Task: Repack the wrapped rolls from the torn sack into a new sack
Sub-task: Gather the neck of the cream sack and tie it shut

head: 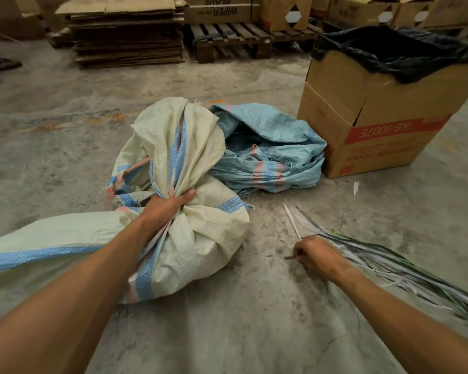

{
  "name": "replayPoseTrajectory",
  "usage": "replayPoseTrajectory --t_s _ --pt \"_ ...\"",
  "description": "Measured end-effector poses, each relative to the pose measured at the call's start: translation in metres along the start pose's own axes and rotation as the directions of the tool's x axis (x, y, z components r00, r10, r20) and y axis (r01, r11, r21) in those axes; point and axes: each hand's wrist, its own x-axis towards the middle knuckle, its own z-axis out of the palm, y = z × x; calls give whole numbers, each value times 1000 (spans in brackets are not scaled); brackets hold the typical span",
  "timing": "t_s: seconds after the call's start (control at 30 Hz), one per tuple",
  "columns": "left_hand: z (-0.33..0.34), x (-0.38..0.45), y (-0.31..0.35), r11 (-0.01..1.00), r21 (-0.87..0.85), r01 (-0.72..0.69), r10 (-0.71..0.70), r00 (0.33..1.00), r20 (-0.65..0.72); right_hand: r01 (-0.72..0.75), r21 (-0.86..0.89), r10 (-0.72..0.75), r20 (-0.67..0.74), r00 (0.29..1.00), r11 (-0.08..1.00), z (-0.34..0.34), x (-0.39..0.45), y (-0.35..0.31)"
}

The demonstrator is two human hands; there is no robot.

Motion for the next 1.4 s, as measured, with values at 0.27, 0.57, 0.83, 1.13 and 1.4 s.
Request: replayPoseTrajectory --t_s 0.27,0.57,0.83,1.13,1.4 --pt "-1 1 0 1000 -15 17 -17 1000 16 -11 44 14 -84 996 999 5 -4 -3" --pt "-4 1 -1 991 -126 -36 32 999 -37 49 633 200 -316 928 773 -26 4 -18" --pt "-11 0 -2 975 -219 -40 23 997 -77 -52 929 346 -84 935 367 -95 22 -23" --pt "-9 0 -1 978 -204 -35 27 999 -42 161 896 347 -319 882 414 -145 15 -17" --pt "-12 -5 3 958 -286 -40 24 998 -60 124 852 226 -271 936 509 -172 34 -59"
